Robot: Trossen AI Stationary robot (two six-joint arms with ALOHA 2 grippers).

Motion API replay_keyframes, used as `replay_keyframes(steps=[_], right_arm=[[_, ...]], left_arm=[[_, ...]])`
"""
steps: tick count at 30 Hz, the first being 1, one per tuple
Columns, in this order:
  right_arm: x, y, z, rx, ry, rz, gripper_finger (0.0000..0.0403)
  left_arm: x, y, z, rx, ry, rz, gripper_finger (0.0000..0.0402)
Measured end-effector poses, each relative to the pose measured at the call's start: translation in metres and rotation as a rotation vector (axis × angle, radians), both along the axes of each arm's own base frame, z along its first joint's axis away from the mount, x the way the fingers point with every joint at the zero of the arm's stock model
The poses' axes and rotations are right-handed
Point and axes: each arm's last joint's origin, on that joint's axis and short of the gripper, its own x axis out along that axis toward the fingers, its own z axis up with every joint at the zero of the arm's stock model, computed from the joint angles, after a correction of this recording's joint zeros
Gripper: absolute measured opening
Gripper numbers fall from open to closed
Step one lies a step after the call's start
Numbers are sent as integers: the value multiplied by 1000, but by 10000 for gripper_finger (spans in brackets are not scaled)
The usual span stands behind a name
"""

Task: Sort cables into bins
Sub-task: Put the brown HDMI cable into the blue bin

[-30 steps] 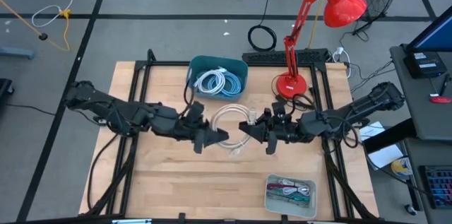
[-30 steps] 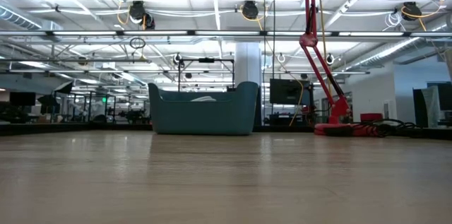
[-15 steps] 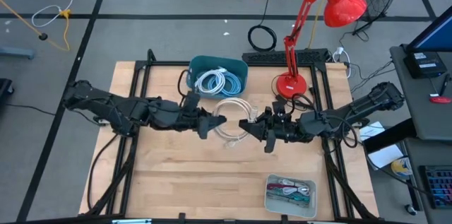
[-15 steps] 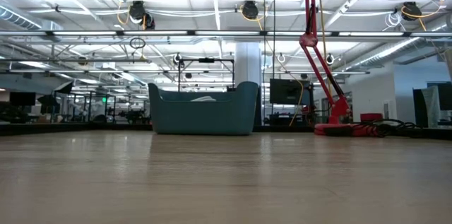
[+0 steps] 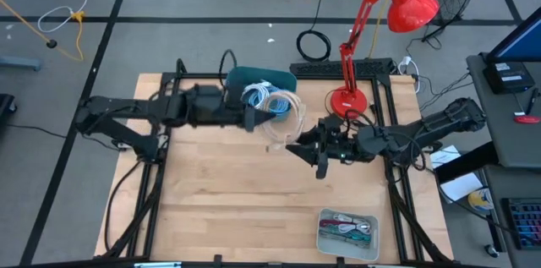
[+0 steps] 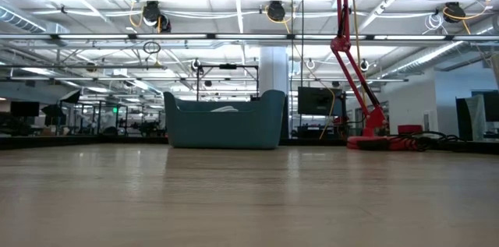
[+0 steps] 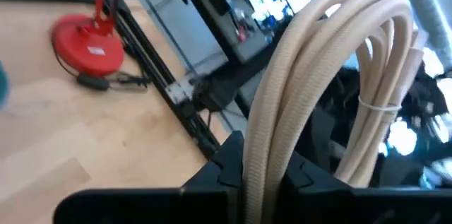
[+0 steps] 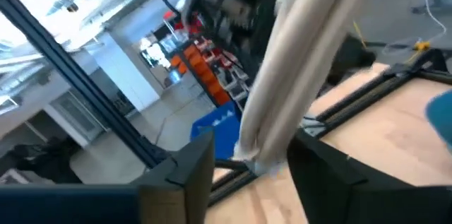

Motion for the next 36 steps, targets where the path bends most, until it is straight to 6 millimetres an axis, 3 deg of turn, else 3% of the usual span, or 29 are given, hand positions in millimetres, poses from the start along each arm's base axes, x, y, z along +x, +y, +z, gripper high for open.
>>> replay_keyframes(steps=[8,15,25,31,36], right_arm=[[-10,-12,11,6,-26,194,208],[-28,-26,27,-63,-79,175,205],[-48,-37,41,-93,-135,117,201],[-54,-38,44,-105,-141,115,201],[-55,-35,44,-106,-139,128,201]], left_arm=[[-7,81,-6,-75,12,142,25],[-5,135,-53,-157,275,151,25],[21,184,-132,-278,479,66,25],[14,205,-158,-325,575,98,25],[-2,213,-165,-320,682,120,25]])
